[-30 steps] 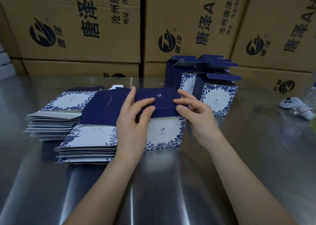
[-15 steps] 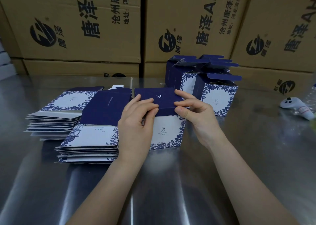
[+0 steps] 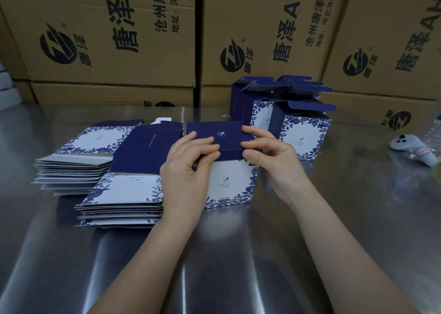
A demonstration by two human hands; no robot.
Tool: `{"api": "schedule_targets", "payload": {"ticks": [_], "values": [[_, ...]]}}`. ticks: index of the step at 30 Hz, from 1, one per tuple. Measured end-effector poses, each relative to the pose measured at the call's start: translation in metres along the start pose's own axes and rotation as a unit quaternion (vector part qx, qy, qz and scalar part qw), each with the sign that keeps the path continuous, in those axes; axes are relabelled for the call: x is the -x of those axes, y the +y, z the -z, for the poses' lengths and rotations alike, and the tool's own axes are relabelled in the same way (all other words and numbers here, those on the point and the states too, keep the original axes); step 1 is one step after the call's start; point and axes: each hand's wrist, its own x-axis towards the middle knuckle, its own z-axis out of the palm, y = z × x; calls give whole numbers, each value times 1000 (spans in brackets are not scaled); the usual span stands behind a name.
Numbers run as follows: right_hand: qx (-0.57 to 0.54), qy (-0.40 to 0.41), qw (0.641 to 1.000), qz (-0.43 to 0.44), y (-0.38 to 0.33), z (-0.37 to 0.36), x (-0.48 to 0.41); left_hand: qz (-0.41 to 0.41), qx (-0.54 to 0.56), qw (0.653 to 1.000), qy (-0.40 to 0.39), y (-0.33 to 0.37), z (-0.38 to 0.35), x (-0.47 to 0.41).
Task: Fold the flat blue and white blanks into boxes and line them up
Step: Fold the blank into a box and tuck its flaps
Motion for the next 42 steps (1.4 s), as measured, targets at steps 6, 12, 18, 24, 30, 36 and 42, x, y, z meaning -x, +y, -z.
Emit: {"api": "schedule_targets", "payload": {"ticks": [6,12,18,24,30,36,42], "values": [[-29,-36,999,-15,2,6,0,61,99,993,14,-2,-1,6],[-33,-28,999,-20,3,6,-2,107,195,975,23,1,-2,11],[-9,-18,1000,-11,2,4,0,86,133,987,4,0,-1,9],[71,18,997,15,-1,-11,2,79,88,993,-19,2,0,5],[77,54,995,18,-1,-17,2,88,66,994,0,5,-7,4],[94,29,995,16,-3,-18,3,94,65,993,-10,5,-6,2],[119,58,991,22,0,-26,2,104,70,992,-20,7,-6,2]]}}
